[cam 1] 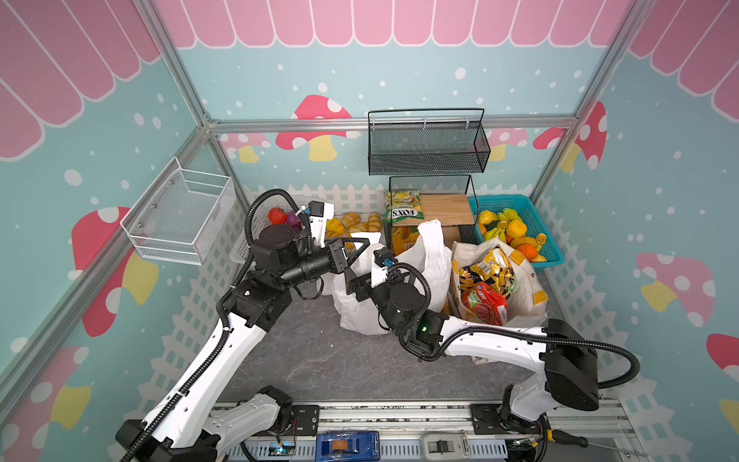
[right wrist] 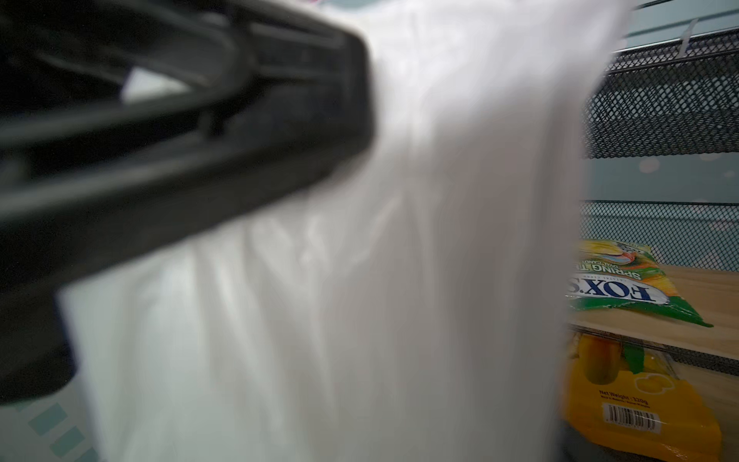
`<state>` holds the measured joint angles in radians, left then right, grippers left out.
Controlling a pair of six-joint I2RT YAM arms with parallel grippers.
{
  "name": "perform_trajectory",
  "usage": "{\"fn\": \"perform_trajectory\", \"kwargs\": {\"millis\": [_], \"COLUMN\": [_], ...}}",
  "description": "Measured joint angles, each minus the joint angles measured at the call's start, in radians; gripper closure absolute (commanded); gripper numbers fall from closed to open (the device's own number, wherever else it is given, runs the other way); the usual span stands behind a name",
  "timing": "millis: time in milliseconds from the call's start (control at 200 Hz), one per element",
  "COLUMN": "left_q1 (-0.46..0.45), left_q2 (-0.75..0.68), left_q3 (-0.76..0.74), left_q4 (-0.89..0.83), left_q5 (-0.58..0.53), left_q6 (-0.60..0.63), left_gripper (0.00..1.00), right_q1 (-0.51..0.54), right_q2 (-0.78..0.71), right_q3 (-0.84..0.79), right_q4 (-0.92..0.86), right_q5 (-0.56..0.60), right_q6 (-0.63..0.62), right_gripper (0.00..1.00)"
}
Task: Place the mixed food into the grocery bags and tie them
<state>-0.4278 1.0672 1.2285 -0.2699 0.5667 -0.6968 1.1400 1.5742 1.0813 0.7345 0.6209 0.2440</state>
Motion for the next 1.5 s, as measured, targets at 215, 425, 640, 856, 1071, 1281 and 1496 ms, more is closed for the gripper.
{"fn": "perform_trajectory", "kwargs": {"millis": [215,425,640,856,1071,1281,1496], "left_q1": [0.0,0.0,0.0,0.0,0.0,0.001,0.019], "left_q2": [-0.014,-0.016,-0.014,-0.004,-0.004,-0.003,0.024], "left_q3": [-0.007,-0.023,-0.028,-0.031,-0.031,-0.031,-0.031], "left_q4": [0.018,0.028,0.016,0.019,0.052,0.058,0.047], "left_q5": [-0.006,-0.006,-0.006,-0.002,-0.002,-0.002,0.006], "left_q6": [-0.066,-0.11,-0.119,-0.126,-0.127,-0.126,-0.126], "left_gripper": [1.0,1.0,1.0,1.0,1.0,1.0,1.0], "right_q1": [0.0,-0.017,-0.027,-0.028,-0.029,-0.049,-0.06], "right_q2": [0.068,0.148,0.153,0.135,0.107,0.13,0.129], "right_q3": [0.026,0.025,-0.084,-0.108,-0.057,-0.064,-0.101], "right_q4": [0.157,0.201,0.194,0.133,0.102,0.102,0.051], "right_q5": [0.063,0.148,0.185,0.169,0.137,0.116,0.097], "right_q6": [-0.011,0.018,0.08,0.059,-0.003,0.025,0.043], "right_gripper": [0.15,0.36,0.35,0.21,0.21,0.37,0.17]}}
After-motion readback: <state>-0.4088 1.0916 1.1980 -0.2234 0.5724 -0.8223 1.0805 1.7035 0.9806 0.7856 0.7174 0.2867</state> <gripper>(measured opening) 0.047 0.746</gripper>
